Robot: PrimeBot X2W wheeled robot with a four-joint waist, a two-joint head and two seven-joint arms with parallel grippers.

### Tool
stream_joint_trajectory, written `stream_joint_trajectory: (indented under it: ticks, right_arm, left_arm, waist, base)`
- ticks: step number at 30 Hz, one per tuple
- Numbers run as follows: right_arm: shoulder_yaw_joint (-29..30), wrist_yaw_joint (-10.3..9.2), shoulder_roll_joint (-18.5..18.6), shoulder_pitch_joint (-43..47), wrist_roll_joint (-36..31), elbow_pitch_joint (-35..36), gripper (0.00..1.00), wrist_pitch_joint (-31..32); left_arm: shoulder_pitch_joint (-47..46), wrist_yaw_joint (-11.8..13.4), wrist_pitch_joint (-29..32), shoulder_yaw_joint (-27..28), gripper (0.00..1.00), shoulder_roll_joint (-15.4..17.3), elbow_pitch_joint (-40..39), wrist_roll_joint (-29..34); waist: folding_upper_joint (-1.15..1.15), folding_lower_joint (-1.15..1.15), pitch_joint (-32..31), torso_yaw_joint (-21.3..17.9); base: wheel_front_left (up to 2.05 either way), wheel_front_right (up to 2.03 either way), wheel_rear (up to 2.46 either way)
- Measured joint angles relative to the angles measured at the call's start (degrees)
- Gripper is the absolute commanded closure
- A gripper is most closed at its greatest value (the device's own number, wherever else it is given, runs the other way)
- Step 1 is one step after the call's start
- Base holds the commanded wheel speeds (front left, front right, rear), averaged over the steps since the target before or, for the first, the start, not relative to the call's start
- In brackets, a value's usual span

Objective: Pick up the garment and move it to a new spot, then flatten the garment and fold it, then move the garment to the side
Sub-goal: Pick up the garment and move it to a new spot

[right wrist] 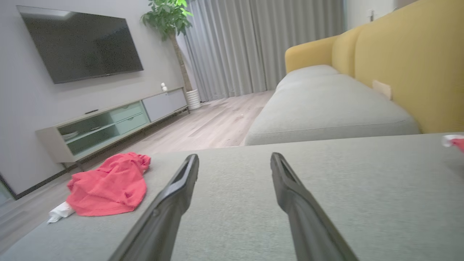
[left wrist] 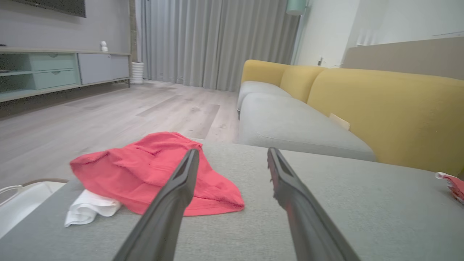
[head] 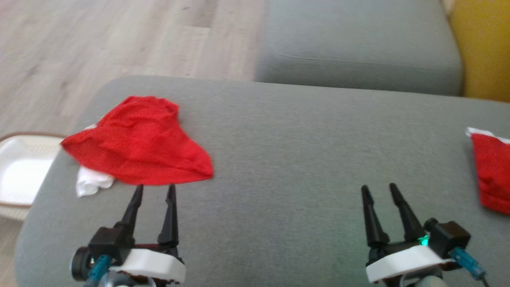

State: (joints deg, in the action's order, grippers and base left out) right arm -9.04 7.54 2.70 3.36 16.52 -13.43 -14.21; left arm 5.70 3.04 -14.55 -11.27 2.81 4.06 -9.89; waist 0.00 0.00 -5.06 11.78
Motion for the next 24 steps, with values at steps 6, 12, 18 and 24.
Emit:
stream_joint_trajectory:
  ticks: [6,12,18,24]
  right_arm:
    - [-3.25,0.0,-0.02,-0.02,1.15,-1.48,0.0,0.0]
    - [-4.89,0.0,-0.03,-0.15,2.25,-1.78,0.0,0.0]
    - [-5.49,0.0,-0.03,-0.16,2.67,-1.76,0.0,0.0]
    - [-5.57,0.0,-0.03,-0.16,2.67,-1.81,0.0,0.0]
  left_arm:
    - [0.02,-0.14,0.0,3.01,0.0,0.0,-0.09,0.83]
    - [0.12,-0.64,0.0,4.82,0.0,0.02,-0.13,1.35]
    - [0.16,-1.04,0.0,5.17,0.0,0.01,-0.32,1.35]
    - [0.17,-1.04,0.0,5.37,0.0,0.01,-0.41,1.35]
  waist:
    - [0.0,0.0,-0.27,5.19]
    - [0.0,0.0,-0.38,8.75]
    - [0.0,0.0,-0.27,11.61]
    - [0.0,0.0,-0.03,12.57]
  base:
    - [0.0,0.0,0.0]
    - [0.0,0.0,0.0]
    - [0.0,0.0,0.0]
    - [0.0,0.0,0.0]
